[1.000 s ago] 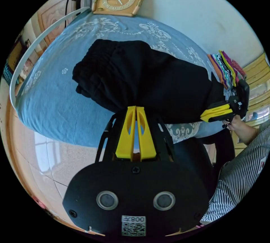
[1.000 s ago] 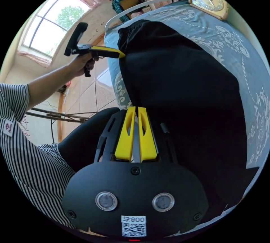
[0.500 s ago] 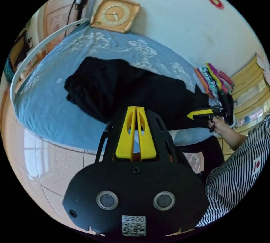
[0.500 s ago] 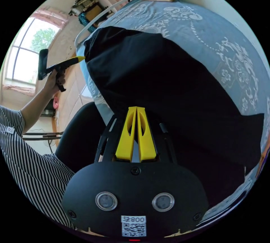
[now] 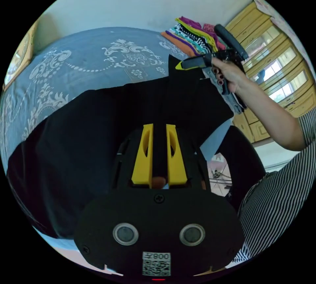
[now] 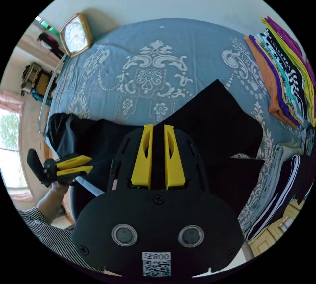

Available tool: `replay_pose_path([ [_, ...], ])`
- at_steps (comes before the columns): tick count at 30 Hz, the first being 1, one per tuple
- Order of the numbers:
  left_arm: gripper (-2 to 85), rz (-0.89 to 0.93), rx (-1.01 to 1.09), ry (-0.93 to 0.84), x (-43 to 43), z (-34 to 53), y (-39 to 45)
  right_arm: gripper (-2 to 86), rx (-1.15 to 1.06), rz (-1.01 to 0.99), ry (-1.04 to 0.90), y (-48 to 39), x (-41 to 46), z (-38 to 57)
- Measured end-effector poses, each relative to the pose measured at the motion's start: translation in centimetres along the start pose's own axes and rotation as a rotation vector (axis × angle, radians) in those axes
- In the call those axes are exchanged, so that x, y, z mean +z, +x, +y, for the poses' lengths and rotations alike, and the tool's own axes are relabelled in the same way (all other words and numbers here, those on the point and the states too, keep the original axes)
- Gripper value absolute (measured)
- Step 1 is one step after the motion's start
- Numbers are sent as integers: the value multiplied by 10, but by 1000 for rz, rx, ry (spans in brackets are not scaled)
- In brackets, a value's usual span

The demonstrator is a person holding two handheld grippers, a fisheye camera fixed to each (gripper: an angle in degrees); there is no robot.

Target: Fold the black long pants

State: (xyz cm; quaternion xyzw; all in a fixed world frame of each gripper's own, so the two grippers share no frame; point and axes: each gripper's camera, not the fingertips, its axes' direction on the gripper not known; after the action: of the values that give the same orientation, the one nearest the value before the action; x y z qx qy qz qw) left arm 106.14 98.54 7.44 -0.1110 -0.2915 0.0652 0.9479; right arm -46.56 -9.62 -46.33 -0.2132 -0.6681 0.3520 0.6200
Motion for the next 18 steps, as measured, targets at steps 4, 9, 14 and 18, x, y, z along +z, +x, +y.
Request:
replay_pose_path([
  [4, 57, -39, 26, -112, 4, -37, 29, 69, 79, 2, -18, 32, 17, -9],
  [9, 28, -87, 58, -117, -18, -63, 67, 55, 153, 21, -72, 71, 44, -10],
  [14, 12, -57, 57, -127, -47, -87, 96, 29, 150, -6, -81, 100, 46, 0],
  [18, 8, -46, 76, -118, -81, -108, 125, 8, 126, -63, -85, 122, 41, 14],
])
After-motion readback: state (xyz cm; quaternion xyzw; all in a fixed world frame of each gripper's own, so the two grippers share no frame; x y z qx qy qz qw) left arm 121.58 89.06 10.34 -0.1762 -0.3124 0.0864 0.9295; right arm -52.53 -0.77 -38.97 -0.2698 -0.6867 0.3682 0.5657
